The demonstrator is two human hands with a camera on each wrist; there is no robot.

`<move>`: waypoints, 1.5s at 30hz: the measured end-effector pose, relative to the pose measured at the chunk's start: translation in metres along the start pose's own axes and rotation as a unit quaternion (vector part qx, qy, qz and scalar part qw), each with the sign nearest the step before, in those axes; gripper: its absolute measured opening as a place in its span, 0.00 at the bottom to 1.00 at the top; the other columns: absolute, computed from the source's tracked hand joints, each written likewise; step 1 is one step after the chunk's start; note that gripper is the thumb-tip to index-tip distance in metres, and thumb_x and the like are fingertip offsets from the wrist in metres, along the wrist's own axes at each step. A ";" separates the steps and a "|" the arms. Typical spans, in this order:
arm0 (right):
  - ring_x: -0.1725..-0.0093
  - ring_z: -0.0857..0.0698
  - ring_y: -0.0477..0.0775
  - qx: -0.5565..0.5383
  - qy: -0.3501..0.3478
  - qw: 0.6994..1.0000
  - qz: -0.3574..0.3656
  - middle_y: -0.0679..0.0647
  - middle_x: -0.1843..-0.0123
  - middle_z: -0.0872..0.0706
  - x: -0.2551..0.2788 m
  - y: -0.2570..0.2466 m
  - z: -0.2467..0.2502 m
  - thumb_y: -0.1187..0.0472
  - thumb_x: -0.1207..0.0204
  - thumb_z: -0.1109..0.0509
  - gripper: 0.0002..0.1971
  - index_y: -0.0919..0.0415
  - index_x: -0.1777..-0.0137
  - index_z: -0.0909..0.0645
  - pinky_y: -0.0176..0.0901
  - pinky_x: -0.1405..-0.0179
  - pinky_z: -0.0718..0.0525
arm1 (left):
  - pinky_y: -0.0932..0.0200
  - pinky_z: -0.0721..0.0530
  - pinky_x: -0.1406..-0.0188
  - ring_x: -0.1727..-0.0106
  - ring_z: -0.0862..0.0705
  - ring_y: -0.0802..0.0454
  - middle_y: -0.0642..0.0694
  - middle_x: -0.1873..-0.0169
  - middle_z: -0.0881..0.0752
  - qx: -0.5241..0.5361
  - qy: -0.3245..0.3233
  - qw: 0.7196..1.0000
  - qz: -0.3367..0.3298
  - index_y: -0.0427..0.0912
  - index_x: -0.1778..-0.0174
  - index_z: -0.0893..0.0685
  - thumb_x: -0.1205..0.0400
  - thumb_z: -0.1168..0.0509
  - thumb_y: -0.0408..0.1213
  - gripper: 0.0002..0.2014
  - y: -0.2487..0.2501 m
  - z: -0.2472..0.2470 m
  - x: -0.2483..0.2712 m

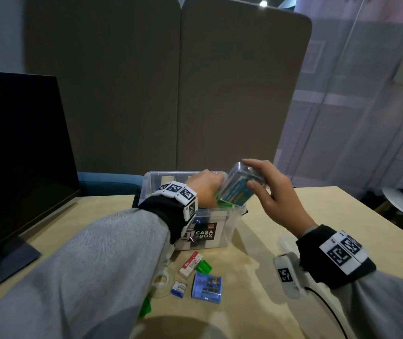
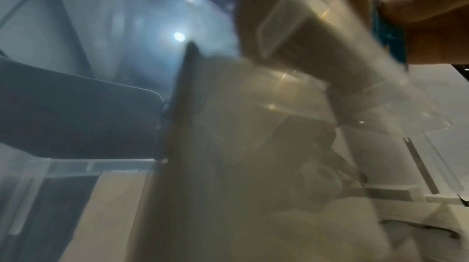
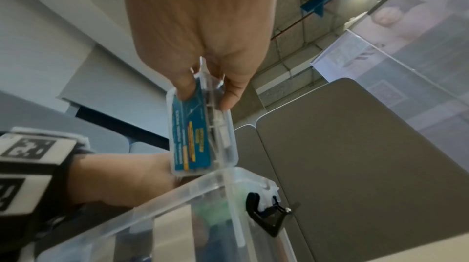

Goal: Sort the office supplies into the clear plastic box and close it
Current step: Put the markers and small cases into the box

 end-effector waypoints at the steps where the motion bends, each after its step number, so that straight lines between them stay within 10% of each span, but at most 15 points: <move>1: 0.41 0.19 0.41 -0.020 0.017 0.999 -0.020 0.48 0.39 0.19 0.001 0.005 0.004 0.70 0.18 0.35 0.21 0.51 0.29 0.27 0.29 0.48 0.20 | 0.48 0.16 0.42 0.49 0.19 0.54 0.52 0.52 0.17 0.008 0.005 1.000 0.003 0.50 0.44 0.21 0.26 0.26 0.51 0.19 0.000 0.003 0.002; 7: 0.43 0.17 0.42 -0.120 0.110 0.982 -0.094 0.46 0.41 0.18 0.009 0.033 0.024 0.68 0.18 0.36 0.17 0.53 0.31 0.26 0.38 0.45 0.16 | 0.54 0.20 0.44 0.43 0.25 0.52 0.50 0.45 0.23 0.019 0.088 0.996 0.023 0.48 0.38 0.20 0.30 0.22 0.53 0.27 -0.008 0.053 0.037; 12: 0.46 0.17 0.45 -0.191 0.169 0.955 -0.153 0.59 0.39 0.18 0.011 0.049 0.021 0.73 0.17 0.39 0.17 0.58 0.32 0.26 0.36 0.53 0.16 | 0.64 0.24 0.56 0.48 0.24 0.56 0.52 0.46 0.23 -0.022 0.002 0.999 -0.028 0.49 0.36 0.19 0.30 0.23 0.56 0.28 0.016 0.036 0.080; 27: 0.47 0.17 0.39 -0.201 0.196 0.939 -0.198 0.58 0.38 0.18 0.018 0.042 0.003 0.70 0.16 0.38 0.17 0.63 0.29 0.27 0.28 0.57 0.17 | 0.53 0.18 0.44 0.42 0.22 0.50 0.49 0.41 0.20 -0.090 -0.168 0.981 -0.045 0.47 0.34 0.23 0.29 0.22 0.50 0.30 0.023 -0.063 0.122; 32: 0.47 0.17 0.41 -0.202 0.223 0.931 -0.209 0.60 0.37 0.18 0.023 0.049 0.012 0.70 0.16 0.38 0.16 0.63 0.29 0.27 0.28 0.58 0.17 | 0.56 0.15 0.48 0.51 0.19 0.57 0.53 0.51 0.17 -0.011 0.022 0.996 -0.085 0.48 0.43 0.17 0.18 0.34 0.52 0.13 0.047 0.005 0.107; 34: 0.47 0.17 0.42 -0.206 0.228 0.927 -0.214 0.61 0.37 0.18 0.025 0.052 0.013 0.69 0.16 0.38 0.16 0.63 0.29 0.27 0.28 0.60 0.17 | 0.54 0.21 0.42 0.43 0.25 0.57 0.54 0.44 0.17 -0.054 0.063 0.993 -0.086 0.50 0.37 0.17 0.14 0.41 0.51 0.15 0.048 0.026 0.094; 38: 0.47 0.17 0.42 -0.207 0.216 0.930 -0.216 0.59 0.38 0.18 0.028 0.054 0.013 0.69 0.16 0.38 0.16 0.61 0.30 0.26 0.28 0.60 0.17 | 0.43 0.40 0.25 0.22 0.37 0.46 0.54 0.27 0.22 -0.196 -0.055 0.977 -0.069 0.56 0.21 0.29 0.12 0.52 0.53 0.22 0.034 0.002 0.070; 45: 0.39 0.17 0.43 -0.164 0.122 0.968 -0.148 0.49 0.38 0.19 0.019 0.038 0.003 0.69 0.17 0.37 0.17 0.55 0.31 0.27 0.39 0.43 0.15 | 0.45 0.39 0.24 0.19 0.37 0.45 0.43 0.28 0.22 -0.198 -0.073 0.976 -0.054 0.44 0.23 0.30 0.19 0.56 0.59 0.33 0.020 -0.004 0.055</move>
Point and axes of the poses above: each hand's wrist, its own x-axis away from the middle knuckle, its own z-axis out of the back of the hand, y = z × x, the point moved 10 cm from there along -x, towards the middle knuckle
